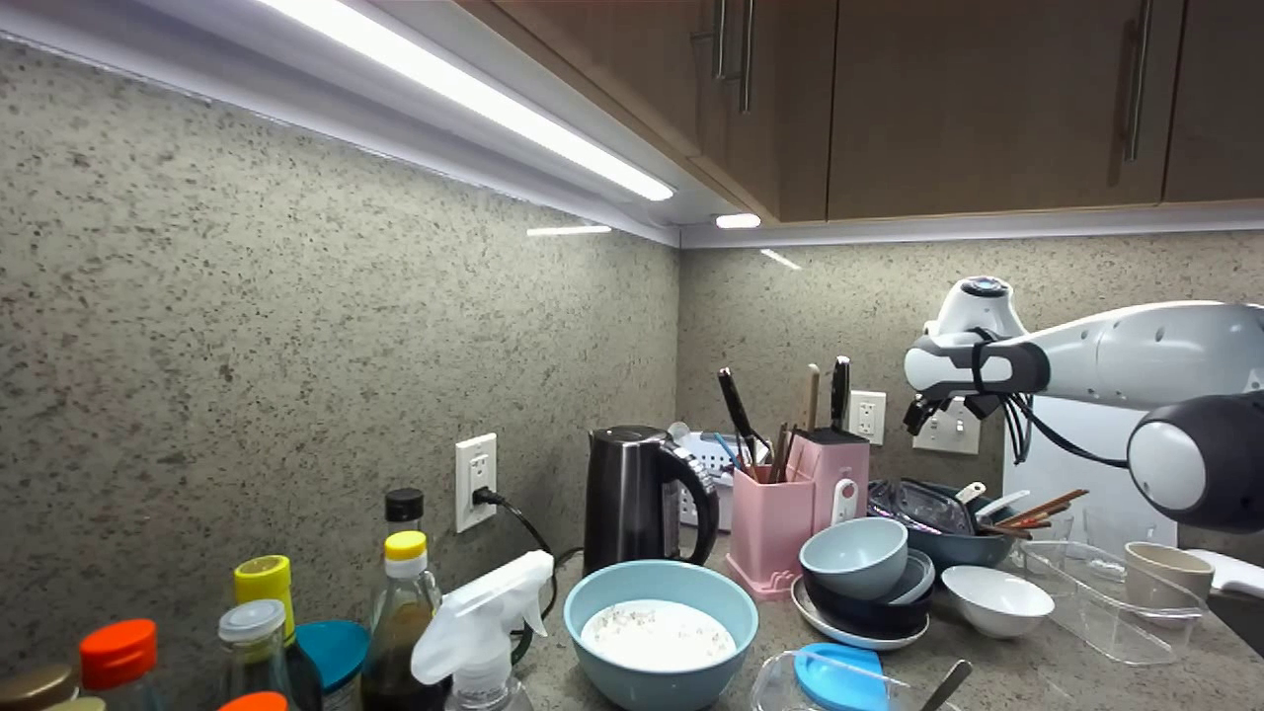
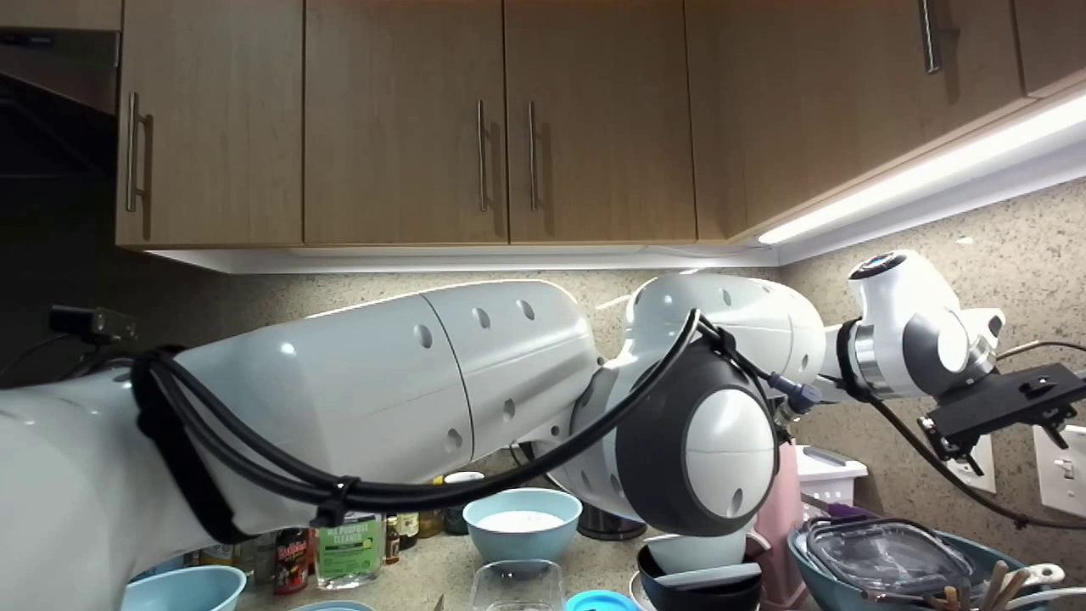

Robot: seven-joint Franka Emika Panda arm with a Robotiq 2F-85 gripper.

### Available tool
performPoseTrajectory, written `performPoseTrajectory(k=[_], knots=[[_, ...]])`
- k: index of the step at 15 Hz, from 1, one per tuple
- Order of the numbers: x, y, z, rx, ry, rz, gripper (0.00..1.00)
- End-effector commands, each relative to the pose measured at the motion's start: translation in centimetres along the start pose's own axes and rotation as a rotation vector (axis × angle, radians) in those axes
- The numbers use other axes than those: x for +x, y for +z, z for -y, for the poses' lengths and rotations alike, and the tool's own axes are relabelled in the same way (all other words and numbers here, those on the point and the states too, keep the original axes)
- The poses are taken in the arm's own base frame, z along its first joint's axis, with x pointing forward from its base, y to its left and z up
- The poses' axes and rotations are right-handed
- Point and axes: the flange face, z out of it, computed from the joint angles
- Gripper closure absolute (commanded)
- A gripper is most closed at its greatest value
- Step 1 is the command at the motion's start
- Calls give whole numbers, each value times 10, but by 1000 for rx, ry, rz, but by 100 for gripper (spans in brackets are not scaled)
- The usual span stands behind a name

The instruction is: Turn off the left light switch

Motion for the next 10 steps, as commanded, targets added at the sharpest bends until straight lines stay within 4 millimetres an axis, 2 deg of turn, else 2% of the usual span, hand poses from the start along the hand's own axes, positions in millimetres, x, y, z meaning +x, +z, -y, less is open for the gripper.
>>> performPoseTrajectory(k=[1,5,10], knots=[[-3,4,-1,-43,-24,-2,0],[-1,2,0,-40,-37,4,0],[0,7,12,6,-78,64,0]])
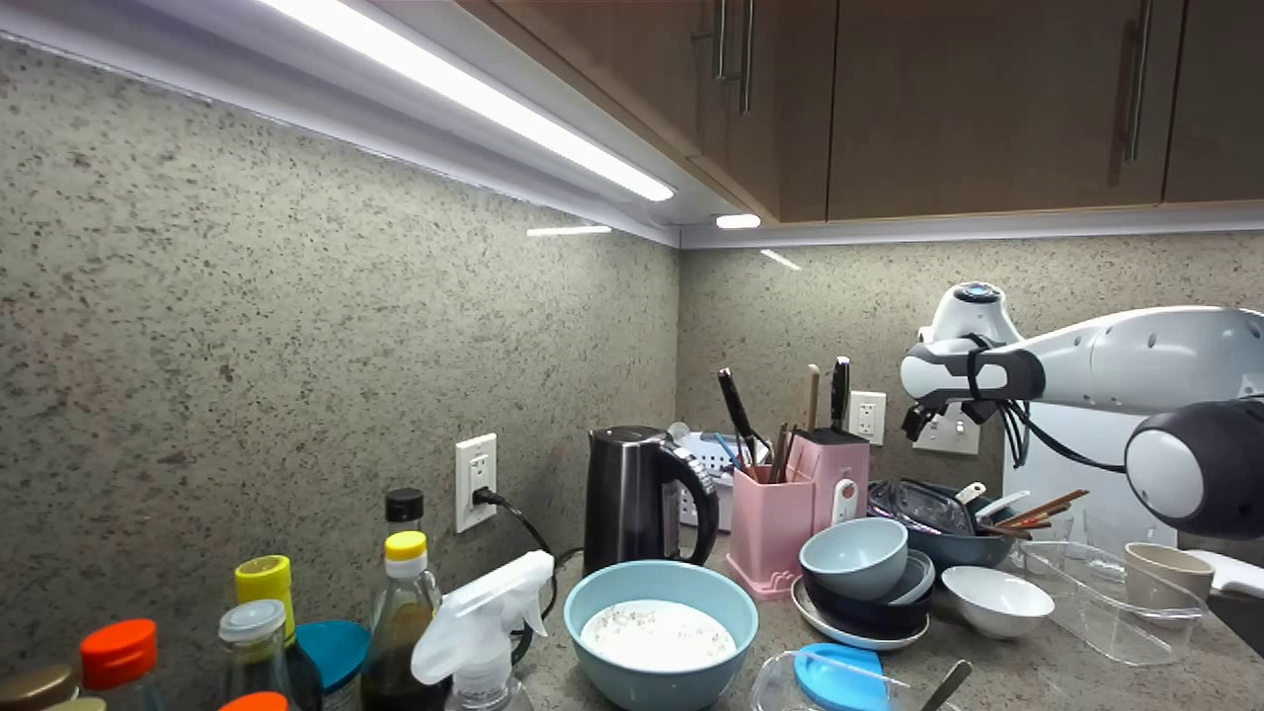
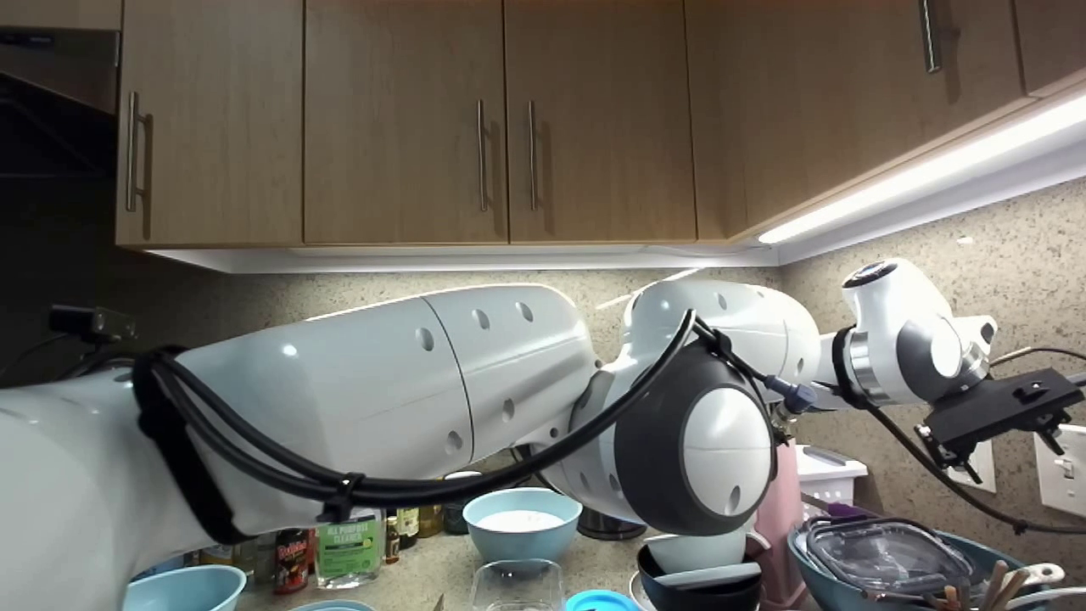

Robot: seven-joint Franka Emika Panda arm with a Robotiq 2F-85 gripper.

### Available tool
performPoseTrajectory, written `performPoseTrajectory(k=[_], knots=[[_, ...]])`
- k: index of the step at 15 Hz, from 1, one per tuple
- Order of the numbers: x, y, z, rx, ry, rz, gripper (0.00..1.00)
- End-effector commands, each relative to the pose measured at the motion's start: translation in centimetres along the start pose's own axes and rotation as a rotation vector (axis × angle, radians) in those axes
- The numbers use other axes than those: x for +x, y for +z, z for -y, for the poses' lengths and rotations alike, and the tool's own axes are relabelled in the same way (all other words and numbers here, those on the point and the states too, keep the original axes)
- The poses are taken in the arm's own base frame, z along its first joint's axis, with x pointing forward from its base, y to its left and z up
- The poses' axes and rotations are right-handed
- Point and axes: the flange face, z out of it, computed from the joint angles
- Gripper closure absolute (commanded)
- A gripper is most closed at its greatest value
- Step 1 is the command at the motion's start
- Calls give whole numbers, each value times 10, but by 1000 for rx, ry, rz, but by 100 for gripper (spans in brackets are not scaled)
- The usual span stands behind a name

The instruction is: Turn off the left light switch

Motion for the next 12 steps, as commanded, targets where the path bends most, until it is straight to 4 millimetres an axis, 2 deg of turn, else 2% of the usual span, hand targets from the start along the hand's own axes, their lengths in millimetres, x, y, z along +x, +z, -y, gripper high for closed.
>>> performPoseTrajectory(k=[1,7,12], knots=[[1,0,4,17,-38,40,0],[2,1,6,14,-7,16,0],[-5,10,0,-177,-167,-157,0]])
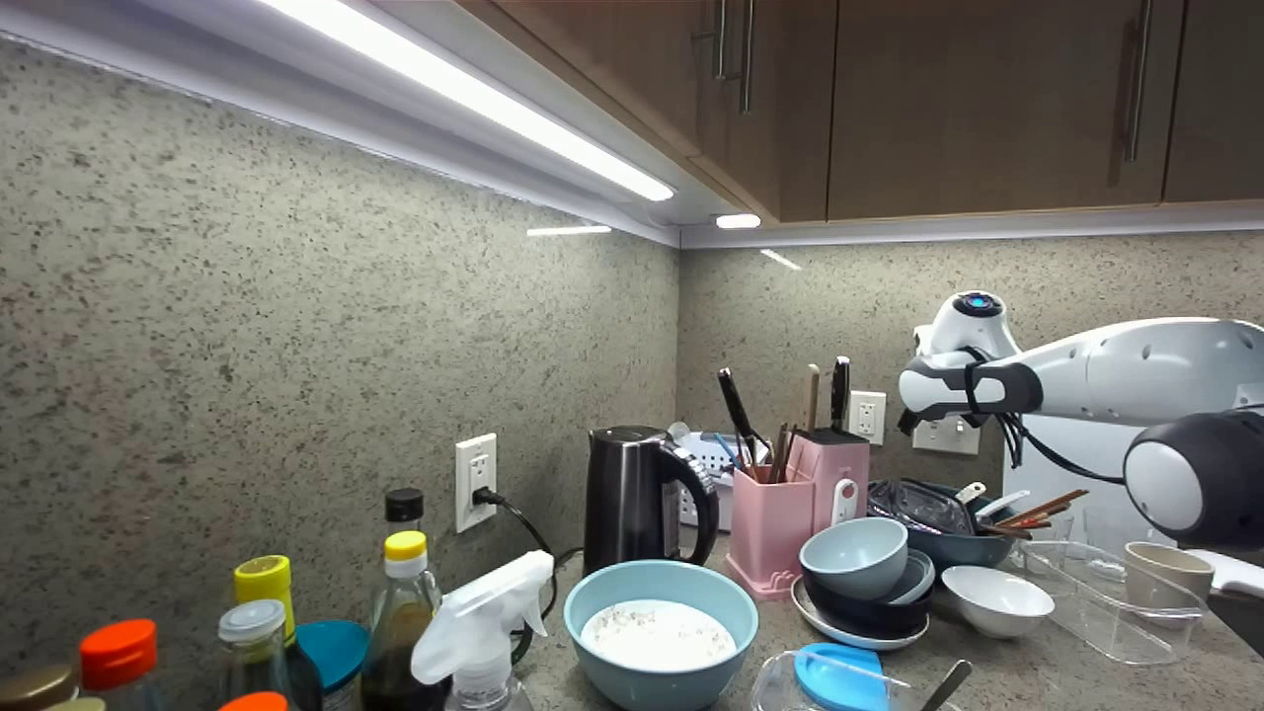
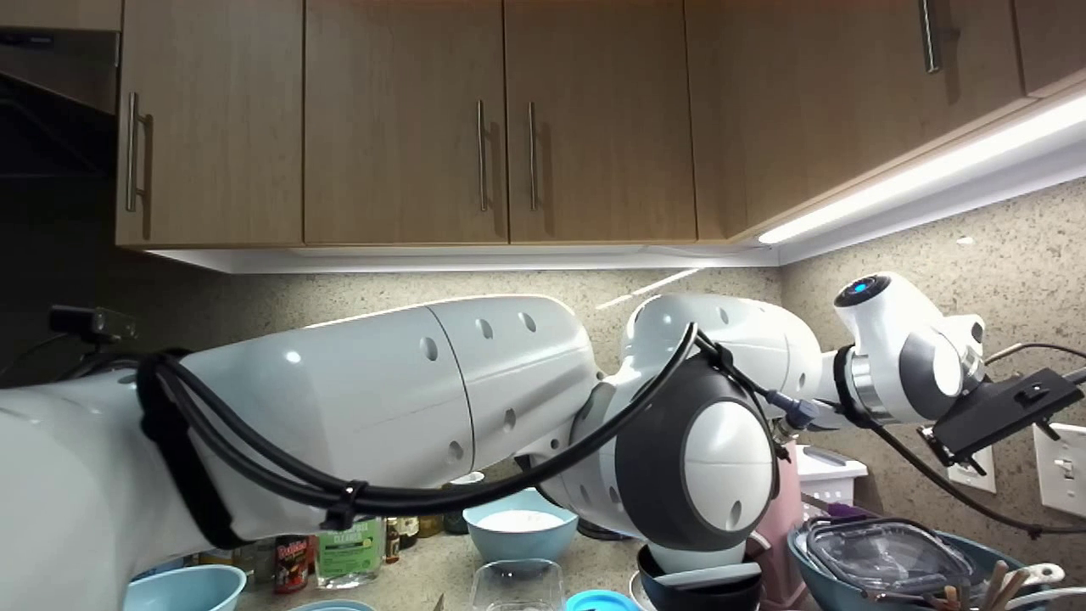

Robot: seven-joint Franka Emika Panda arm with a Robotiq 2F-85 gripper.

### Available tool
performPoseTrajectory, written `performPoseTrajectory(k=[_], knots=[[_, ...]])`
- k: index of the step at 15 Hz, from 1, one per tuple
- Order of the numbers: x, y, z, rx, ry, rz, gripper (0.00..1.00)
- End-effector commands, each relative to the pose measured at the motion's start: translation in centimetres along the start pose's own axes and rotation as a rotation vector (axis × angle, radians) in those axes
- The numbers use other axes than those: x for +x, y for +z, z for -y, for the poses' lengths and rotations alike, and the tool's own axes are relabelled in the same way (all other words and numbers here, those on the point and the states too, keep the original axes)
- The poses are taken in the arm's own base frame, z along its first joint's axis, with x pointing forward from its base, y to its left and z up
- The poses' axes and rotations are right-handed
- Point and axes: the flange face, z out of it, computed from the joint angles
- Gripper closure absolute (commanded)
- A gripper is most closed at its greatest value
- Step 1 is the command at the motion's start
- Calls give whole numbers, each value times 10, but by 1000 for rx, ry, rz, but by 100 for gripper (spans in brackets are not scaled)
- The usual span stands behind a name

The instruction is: Turn off the left light switch

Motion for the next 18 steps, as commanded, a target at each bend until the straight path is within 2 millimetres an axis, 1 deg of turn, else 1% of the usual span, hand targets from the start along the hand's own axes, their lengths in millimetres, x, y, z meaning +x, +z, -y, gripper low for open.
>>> performPoseTrajectory(k=[1,5,10,14,16,18], knots=[[-12,8,-2,-108,-127,-66,0],[-26,20,1,-122,-176,-32,0],[-32,25,2,-156,-235,73,0],[-39,37,17,-86,-269,90,0],[-39,42,26,-47,-290,76,0],[-40,44,29,-30,-311,67,0]])
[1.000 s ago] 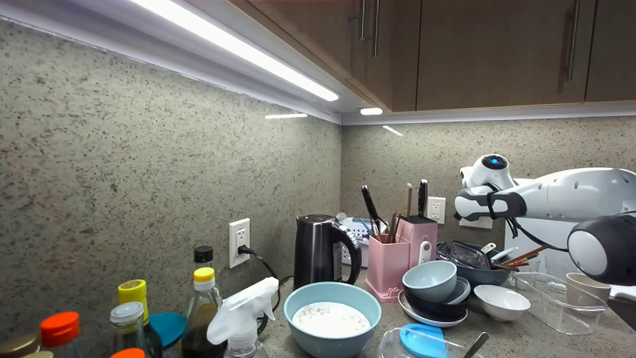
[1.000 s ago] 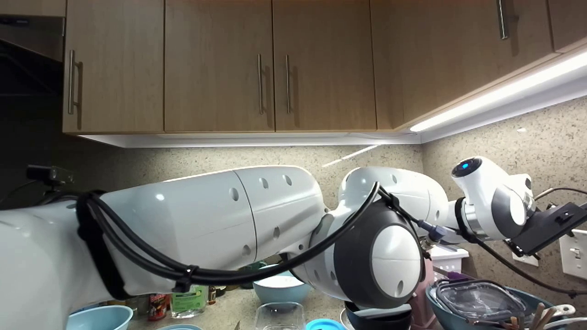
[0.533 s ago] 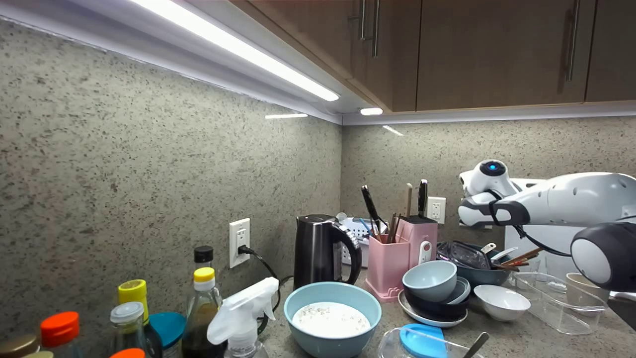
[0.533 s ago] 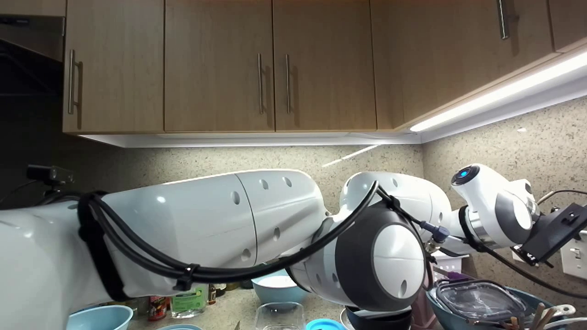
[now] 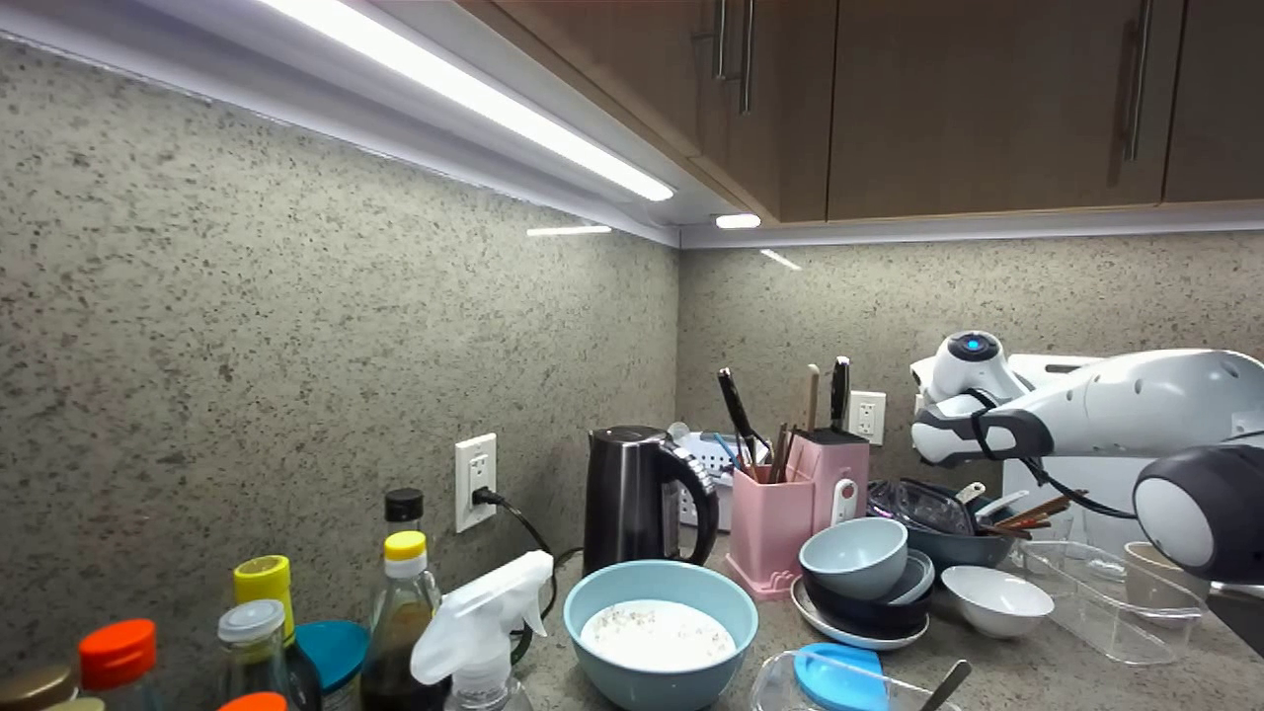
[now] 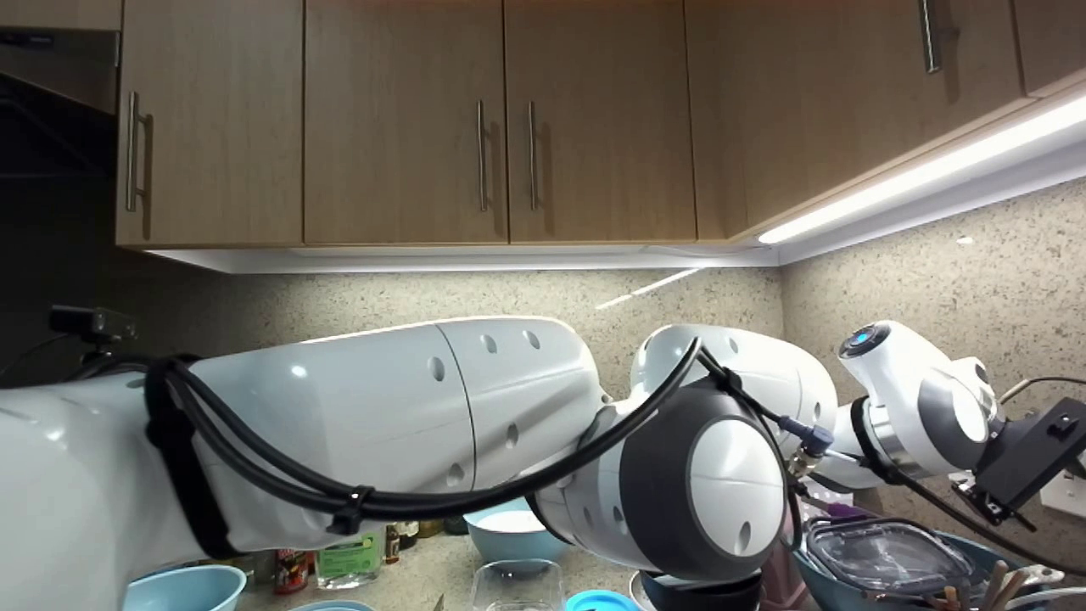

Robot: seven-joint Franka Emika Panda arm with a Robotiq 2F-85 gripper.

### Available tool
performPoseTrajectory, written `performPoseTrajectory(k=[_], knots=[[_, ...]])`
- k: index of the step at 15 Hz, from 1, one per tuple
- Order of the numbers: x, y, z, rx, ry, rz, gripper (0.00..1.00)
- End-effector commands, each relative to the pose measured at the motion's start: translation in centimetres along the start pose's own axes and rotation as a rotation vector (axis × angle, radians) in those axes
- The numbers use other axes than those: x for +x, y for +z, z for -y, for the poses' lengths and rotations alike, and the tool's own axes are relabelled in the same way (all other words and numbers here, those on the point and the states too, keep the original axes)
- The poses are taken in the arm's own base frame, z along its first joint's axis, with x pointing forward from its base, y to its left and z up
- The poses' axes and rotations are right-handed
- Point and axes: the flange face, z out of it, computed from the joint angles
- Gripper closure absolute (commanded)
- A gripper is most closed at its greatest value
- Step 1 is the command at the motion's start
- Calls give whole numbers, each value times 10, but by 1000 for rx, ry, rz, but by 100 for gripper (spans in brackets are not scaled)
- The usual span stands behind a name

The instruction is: Turn off the left light switch

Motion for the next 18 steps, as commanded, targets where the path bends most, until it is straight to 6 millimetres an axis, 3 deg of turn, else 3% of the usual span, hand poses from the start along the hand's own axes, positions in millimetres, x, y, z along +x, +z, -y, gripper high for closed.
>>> performPoseTrajectory(k=[1,9,13,18], knots=[[1,3,8,54,-58,-23,0],[36,-38,-20,-50,-34,-122,0],[51,-67,-48,-133,-22,-191,0],[43,-61,-51,-115,-50,-118,0]])
